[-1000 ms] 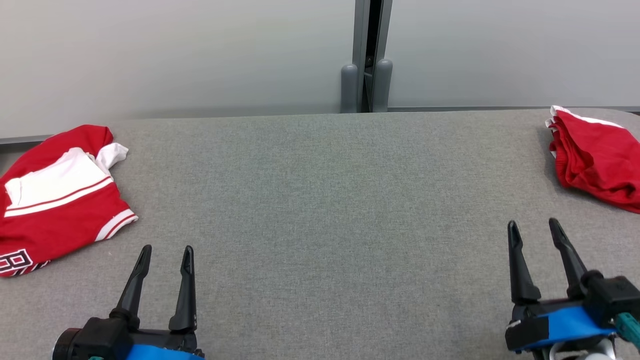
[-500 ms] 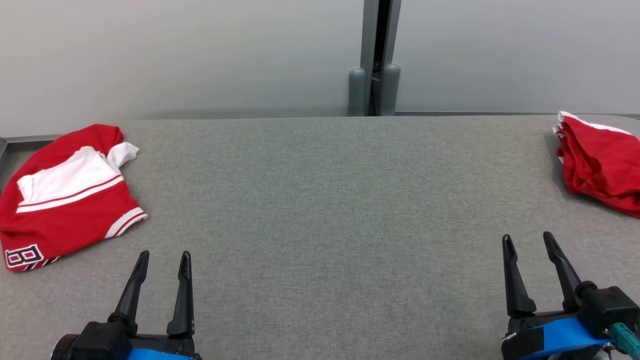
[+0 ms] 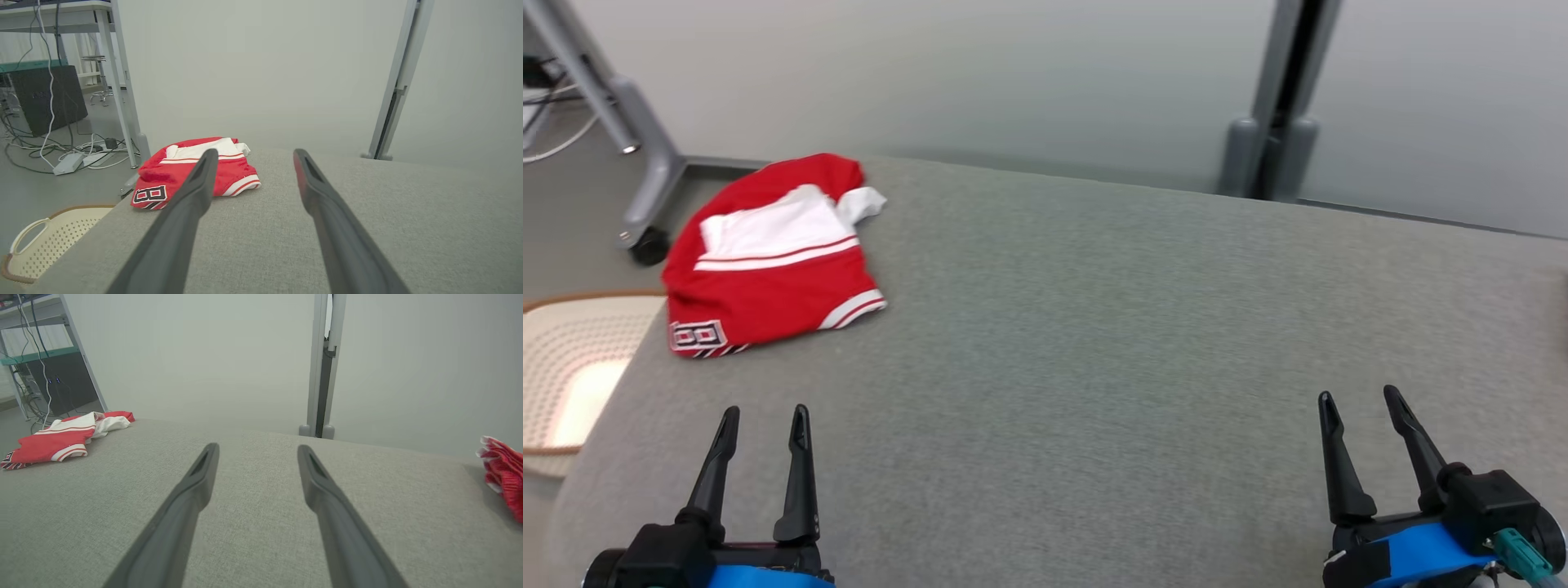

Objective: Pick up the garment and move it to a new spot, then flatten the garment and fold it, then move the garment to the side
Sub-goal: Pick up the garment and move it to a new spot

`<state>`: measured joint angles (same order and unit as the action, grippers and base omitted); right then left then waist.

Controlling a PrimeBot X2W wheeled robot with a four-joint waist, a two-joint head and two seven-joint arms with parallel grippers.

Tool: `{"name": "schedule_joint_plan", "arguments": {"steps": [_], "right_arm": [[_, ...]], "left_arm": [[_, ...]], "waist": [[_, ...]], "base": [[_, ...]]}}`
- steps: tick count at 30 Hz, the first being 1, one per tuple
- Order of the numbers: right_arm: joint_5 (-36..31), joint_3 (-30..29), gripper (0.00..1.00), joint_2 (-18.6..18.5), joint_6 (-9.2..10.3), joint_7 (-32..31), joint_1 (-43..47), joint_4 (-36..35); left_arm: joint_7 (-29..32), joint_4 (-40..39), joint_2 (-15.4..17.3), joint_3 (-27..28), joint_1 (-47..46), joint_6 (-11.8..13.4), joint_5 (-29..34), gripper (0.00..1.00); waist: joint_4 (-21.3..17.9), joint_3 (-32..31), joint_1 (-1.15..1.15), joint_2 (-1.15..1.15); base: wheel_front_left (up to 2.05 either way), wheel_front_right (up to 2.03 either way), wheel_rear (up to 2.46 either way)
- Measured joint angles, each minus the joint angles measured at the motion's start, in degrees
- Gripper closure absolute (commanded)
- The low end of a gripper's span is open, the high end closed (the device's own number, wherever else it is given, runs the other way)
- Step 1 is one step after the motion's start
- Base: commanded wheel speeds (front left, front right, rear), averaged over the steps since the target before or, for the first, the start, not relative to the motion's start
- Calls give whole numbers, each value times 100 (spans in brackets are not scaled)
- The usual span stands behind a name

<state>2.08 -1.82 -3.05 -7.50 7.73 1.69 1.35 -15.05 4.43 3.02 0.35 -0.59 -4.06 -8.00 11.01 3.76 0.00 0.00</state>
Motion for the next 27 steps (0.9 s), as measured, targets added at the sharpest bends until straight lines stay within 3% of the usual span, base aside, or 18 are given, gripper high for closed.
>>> {"name": "schedule_joint_plan", "arguments": {"steps": [16, 20, 27], "right_arm": [[-8, 149, 0, 9, 0, -23, -173, 140], [-8, 187, 0, 10, 0, -23, -178, 164], [-69, 113, 0, 0, 0, -80, -257, 46]], "left_arm": [[0, -33, 20, 257, 82, 45, -12, 0], [0, -52, 19, 299, 127, 47, -13, 0], [1, 8, 75, 350, -212, 11, -54, 0]], "waist": [[1608, 147, 0, 0], [1693, 150, 0, 0], [1512, 249, 0, 0]], "base": [[0, 0, 0], [0, 0, 0], [0, 0, 0]]}}
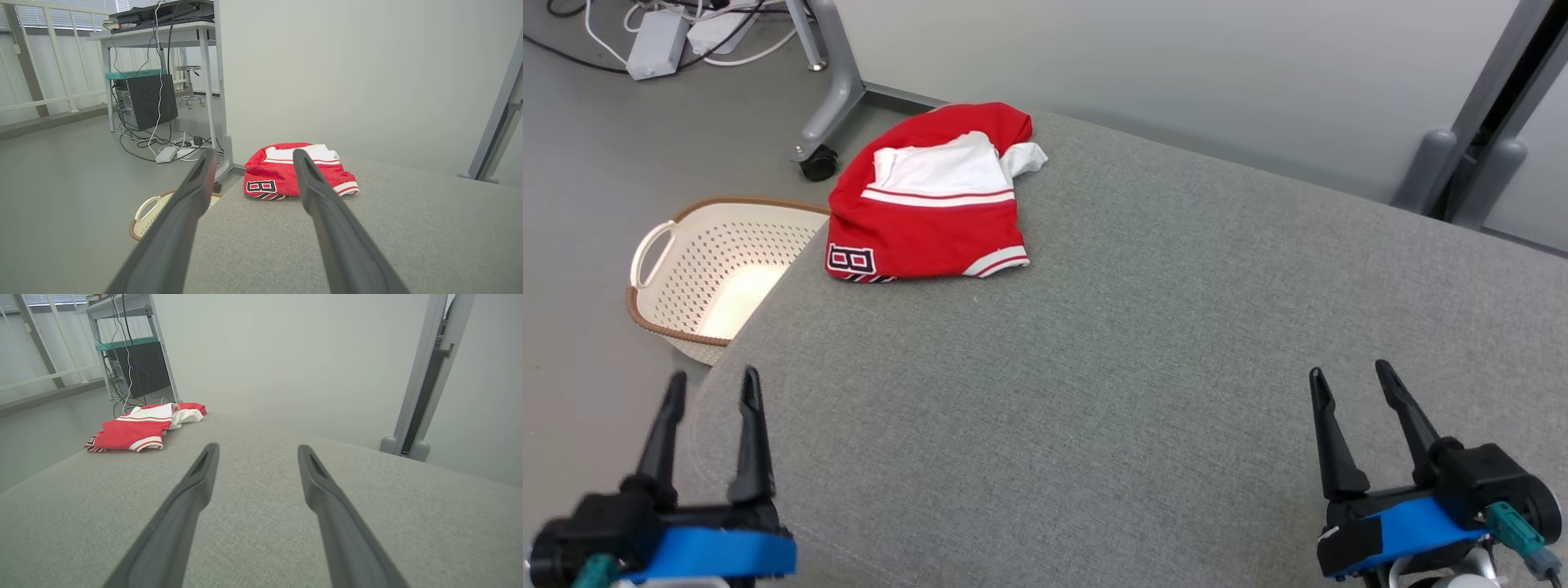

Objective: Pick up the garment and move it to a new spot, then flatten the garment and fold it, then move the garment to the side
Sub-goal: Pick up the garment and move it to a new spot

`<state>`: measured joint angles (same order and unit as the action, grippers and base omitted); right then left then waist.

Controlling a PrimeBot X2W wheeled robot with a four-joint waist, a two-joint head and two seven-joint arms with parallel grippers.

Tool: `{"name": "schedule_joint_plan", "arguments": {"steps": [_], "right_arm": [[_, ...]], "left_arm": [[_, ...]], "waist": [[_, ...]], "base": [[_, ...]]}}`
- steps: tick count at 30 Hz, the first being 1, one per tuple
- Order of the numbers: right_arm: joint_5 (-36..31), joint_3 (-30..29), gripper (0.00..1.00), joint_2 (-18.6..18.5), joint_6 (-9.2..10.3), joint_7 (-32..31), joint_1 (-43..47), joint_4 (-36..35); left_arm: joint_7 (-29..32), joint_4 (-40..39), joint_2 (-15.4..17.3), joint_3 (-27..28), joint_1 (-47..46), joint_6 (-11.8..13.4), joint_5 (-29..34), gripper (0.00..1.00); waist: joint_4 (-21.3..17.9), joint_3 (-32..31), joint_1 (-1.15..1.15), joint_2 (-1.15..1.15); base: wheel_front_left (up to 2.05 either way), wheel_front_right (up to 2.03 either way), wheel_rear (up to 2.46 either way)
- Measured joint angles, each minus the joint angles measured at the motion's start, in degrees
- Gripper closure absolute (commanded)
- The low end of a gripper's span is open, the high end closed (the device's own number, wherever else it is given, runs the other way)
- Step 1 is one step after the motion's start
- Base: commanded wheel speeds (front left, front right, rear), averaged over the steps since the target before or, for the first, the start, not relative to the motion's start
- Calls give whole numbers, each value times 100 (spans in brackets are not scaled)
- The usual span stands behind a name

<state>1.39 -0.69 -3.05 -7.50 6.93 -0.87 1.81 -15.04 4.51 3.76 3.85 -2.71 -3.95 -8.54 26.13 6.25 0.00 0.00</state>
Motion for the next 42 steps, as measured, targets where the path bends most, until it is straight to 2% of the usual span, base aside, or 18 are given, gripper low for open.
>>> {"name": "schedule_joint_plan", "arguments": {"steps": [5, 10, 17, 22, 29, 34, 42], "right_arm": [[-144, -91, 0, -133, 0, -178, -181, -315], [-296, -219, 0, -311, 0, -428, -434, -832], [-587, -458, 0, -530, 0, -738, -678, -1684], [-666, -670, 0, -579, 0, -948, -701, -2229], [-706, -719, 0, -651, 0, -1133, -761, -2737], [-742, -795, 0, -678, 0, -1224, -799, -2942], [-743, -855, 0, -704, 0, -1318, -786, -3101]], "left_arm": [[-1, 234, 361, 230, -1179, -71, -113, 0], [40, 753, 873, 339, -2610, -163, -235, 0], [294, 1779, 1548, 516, -4310, -260, -599, 0], [643, 2759, 1965, 393, -5240, -315, -739, 0], [1117, 4188, 2262, -15, -5942, -336, -840, 0], [1658, 4974, 2282, -218, -6158, -336, -1022, 0], [2604, 5553, 2223, -432, -6201, -336, -1522, 0]], "waist": [[-198, 271, 0, 0], [-476, 712, 0, 0], [-980, 1502, -1, 0], [-1332, 2081, -1, 0], [-1704, 2795, -2, 0], [-1858, 3130, -1, 0], [-1826, 3269, -1, 0]], "base": [[0, 0, 0], [0, 0, 0], [0, 0, 0], [0, 0, 0], [0, 0, 0], [0, 0, 0], [0, 0, 0]]}}
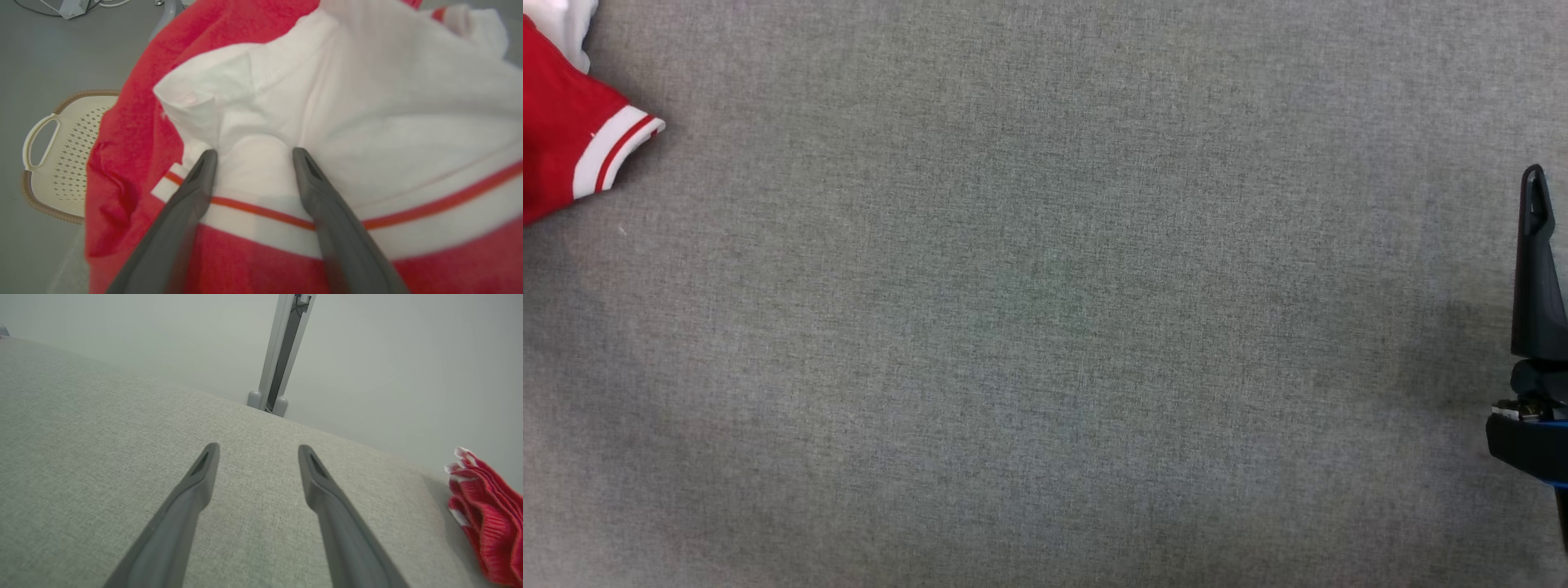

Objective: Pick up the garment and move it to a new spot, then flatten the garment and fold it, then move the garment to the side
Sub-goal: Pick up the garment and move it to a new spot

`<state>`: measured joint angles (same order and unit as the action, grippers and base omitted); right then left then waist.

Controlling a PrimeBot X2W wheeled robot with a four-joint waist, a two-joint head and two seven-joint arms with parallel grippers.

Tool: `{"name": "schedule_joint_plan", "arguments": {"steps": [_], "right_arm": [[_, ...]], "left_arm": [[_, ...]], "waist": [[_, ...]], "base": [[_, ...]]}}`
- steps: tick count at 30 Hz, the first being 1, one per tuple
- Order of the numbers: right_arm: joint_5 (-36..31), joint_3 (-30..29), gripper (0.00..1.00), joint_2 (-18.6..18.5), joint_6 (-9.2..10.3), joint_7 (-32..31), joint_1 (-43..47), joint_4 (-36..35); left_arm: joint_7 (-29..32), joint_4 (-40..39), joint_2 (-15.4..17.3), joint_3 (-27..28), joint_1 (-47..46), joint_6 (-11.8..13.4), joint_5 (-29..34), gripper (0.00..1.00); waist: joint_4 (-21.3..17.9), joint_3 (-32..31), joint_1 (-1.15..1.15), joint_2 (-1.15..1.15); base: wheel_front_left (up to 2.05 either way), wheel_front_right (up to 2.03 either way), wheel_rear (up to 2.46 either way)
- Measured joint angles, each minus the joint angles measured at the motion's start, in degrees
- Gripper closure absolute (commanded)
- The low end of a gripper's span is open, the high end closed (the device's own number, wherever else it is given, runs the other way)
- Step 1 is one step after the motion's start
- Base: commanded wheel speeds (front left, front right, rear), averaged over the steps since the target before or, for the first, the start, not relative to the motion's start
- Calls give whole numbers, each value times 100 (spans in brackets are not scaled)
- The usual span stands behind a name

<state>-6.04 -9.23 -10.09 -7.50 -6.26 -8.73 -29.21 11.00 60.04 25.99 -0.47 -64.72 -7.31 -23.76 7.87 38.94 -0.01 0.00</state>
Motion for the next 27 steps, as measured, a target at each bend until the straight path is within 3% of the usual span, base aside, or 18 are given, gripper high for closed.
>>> {"name": "schedule_joint_plan", "arguments": {"steps": [7, 8, 9, 17, 27], "right_arm": [[1, 57, 0, -46, -1, -36, -20, -16], [2, 64, 0, -46, 0, -36, -20, -16], [5, 62, 0, -46, 0, -36, -21, -15], [29, 34, 0, 44, 0, 15, -14, 82], [104, 120, 0, 301, 0, 348, -7, 623]], "left_arm": [[721, 182, -3, -14, -144, 0, -424, 0], [761, 191, 4, -13, -146, 0, -450, 62], [775, 203, 9, -8, -147, 0, -476, 100], [695, 199, 14, -92, -98, 5, -482, 100], [-347, -487, 64, -421, -287, 1, -301, 100]], "waist": [[43, 25, 1, 0], [36, 19, 1, 0], [27, 12, 1, 0], [-40, -138, 1, 0], [-158, -636, 1, 0]], "base": [[0, 0, 0], [0, 0, 0], [0, 0, 0], [0, 0, 0], [0, 0, 0]]}}
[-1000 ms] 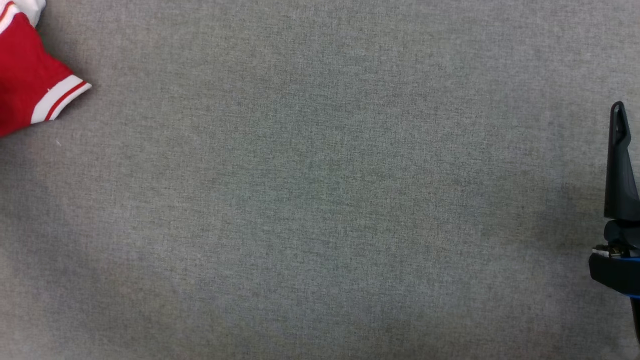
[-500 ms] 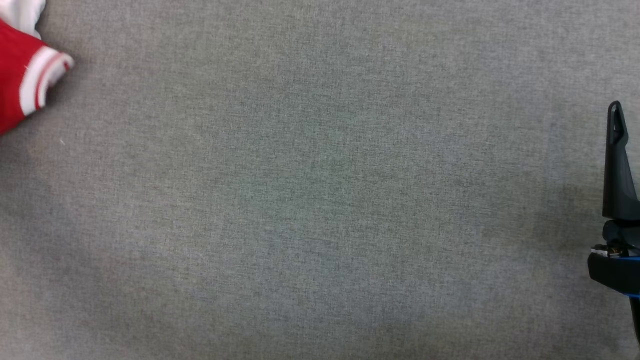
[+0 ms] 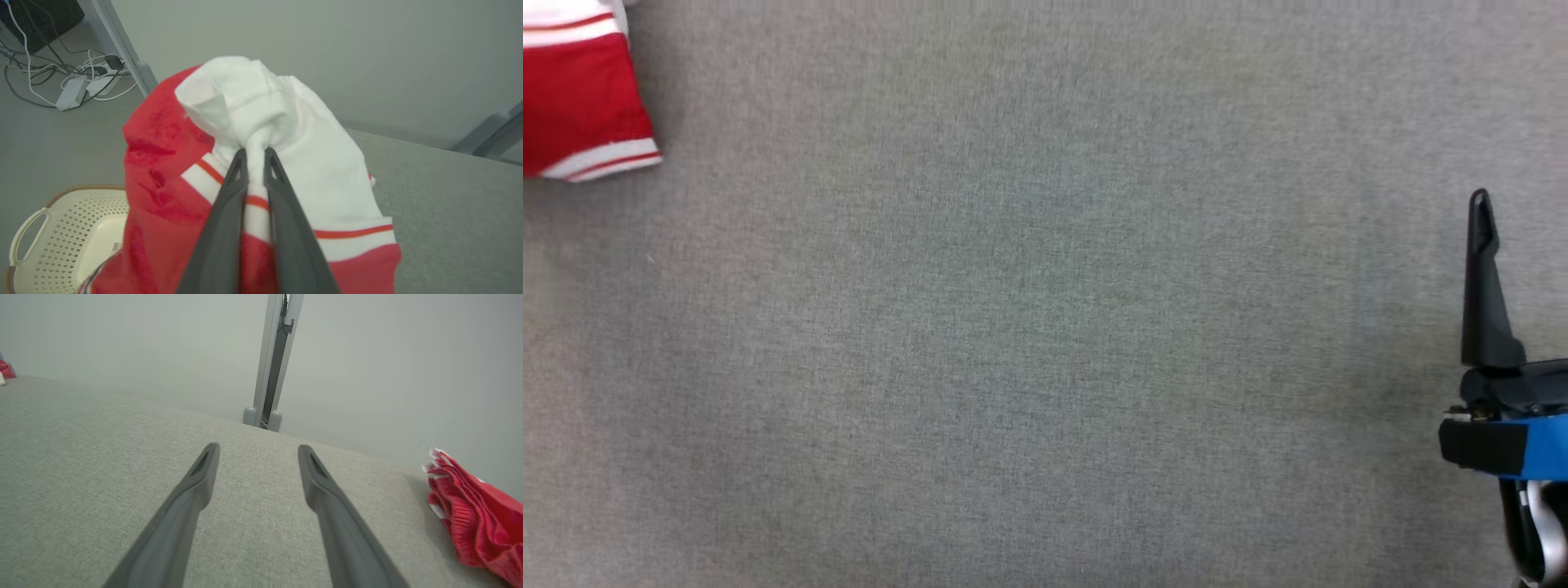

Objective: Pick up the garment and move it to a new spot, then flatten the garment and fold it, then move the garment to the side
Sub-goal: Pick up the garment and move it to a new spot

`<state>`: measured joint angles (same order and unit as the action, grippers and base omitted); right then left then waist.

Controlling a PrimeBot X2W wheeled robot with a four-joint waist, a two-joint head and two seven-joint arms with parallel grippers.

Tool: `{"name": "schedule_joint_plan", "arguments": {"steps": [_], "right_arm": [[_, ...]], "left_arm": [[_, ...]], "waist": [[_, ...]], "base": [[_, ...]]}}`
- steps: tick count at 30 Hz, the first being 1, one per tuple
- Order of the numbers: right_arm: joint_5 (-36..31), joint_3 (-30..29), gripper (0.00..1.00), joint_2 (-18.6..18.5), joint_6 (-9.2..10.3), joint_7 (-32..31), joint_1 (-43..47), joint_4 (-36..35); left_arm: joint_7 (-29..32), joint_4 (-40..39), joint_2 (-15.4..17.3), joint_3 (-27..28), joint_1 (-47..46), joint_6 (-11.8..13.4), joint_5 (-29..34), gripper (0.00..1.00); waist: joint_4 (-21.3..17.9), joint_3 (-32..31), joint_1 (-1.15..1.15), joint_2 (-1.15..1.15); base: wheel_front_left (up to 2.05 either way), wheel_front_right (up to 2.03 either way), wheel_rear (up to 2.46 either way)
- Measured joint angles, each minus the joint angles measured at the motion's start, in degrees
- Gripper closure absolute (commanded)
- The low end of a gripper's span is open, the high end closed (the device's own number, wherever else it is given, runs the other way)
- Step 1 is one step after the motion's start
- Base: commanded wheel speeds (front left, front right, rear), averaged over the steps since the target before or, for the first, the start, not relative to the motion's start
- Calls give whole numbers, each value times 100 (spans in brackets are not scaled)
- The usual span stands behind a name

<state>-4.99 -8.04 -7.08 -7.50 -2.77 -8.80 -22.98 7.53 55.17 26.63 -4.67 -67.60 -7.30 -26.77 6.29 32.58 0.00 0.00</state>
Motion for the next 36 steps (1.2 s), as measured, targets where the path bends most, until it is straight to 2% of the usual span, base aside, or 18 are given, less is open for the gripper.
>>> {"name": "schedule_joint_plan", "arguments": {"steps": [7, 13, 21, 29, 36], "right_arm": [[110, 47, 0, 216, -1, 337, 87, 524], [225, 168, 0, 347, 0, 606, 200, 973], [425, 348, 0, 404, -1, 904, 300, 1488], [722, 423, 0, 413, 0, 1136, 335, 1918], [759, 331, 0, 412, 0, 1237, 403, 2083]], "left_arm": [[-297, -1095, -25, -984, -376, -1, -213, 100], [-470, -2126, 18, -1829, -608, -1, -450, 100], [-454, -3275, -336, -2390, -597, 1, -546, 100], [-389, -3988, -949, -2888, 339, 249, -642, 100], [-468, -4324, -1202, -3286, 1599, 601, -724, 100]], "waist": [[-176, -575, 0, 0], [-510, -1039, 1, 0], [-1195, -1471, 1, 0], [-1765, -1796, 1, 0], [-1830, -1978, 1, 0]], "base": [[0, 0, 0], [0, 0, 0], [0, 0, 0], [0, 0, 0], [0, 0, 0]]}}
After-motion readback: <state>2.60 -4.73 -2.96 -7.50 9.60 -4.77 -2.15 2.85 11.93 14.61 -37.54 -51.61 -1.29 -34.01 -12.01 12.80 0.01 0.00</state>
